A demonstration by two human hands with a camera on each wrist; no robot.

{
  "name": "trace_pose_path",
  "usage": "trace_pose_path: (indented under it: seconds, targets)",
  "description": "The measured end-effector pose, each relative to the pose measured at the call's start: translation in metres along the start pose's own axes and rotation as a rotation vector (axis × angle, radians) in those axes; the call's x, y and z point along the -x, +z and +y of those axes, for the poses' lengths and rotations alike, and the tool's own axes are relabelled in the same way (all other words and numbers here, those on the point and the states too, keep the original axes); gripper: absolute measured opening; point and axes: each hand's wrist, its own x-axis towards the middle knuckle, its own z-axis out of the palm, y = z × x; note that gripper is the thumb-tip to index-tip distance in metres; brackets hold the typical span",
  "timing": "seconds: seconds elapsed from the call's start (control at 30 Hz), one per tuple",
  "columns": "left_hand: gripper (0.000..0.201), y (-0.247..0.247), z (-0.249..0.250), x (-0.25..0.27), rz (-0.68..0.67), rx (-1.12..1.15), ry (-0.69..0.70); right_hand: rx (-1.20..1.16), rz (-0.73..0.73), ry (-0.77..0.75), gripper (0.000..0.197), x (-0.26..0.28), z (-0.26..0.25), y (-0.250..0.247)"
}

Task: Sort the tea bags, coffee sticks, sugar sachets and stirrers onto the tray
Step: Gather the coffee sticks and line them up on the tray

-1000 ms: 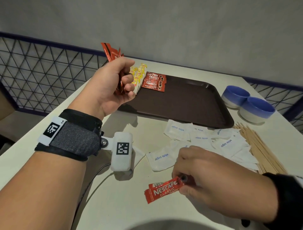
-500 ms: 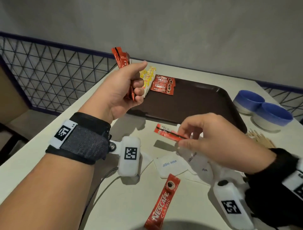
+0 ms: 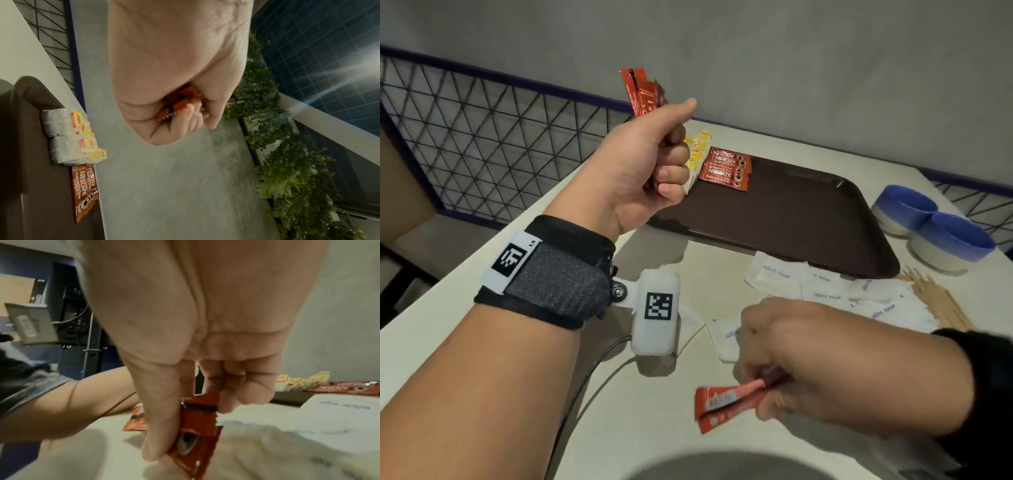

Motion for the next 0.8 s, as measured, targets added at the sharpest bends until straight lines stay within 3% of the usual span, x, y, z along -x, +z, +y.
trace_pose_path:
  seconds: [0.1, 0.17, 0.3, 0.4, 0.5, 0.67, 0.8]
  targets:
    - [0.042, 0.000, 0.000, 0.000, 0.009, 0.005, 0.005, -0.162, 0.119, 0.102, 0.022, 0.002, 0.011, -0.028]
    - [0.041, 0.000, -0.001, -0.001, 0.008, 0.012, 0.001, -0.402, 0.218, 0.128, 0.016, 0.003, 0.019, -0.046]
    - [0.038, 0.002, -0.003, 0.000, -0.036, 0.061, 0.008, -0.887, 0.463, 0.037, 0.018, -0.016, 0.029, -0.064]
    - [0.048, 0.006, -0.003, 0.002, -0.094, 0.065, 0.055, -1.165, 0.637, 0.006, 0.018, -0.045, 0.034, -0.074]
    - [0.047, 0.007, -0.006, 0.001, -0.146, -0.029, 0.109, -1.188, 0.718, 0.010, 0.011, -0.067, 0.039, -0.081]
    - [0.017, 0.008, -0.012, -0.003, -0.031, -0.112, 0.131, -1.038, 0.700, -0.004, 0.019, -0.080, 0.050, -0.082]
    - [0.033, 0.009, -0.013, -0.004, -0.038, -0.113, 0.141, -1.107, 0.702, -0.012, 0.023, -0.076, 0.058, -0.081]
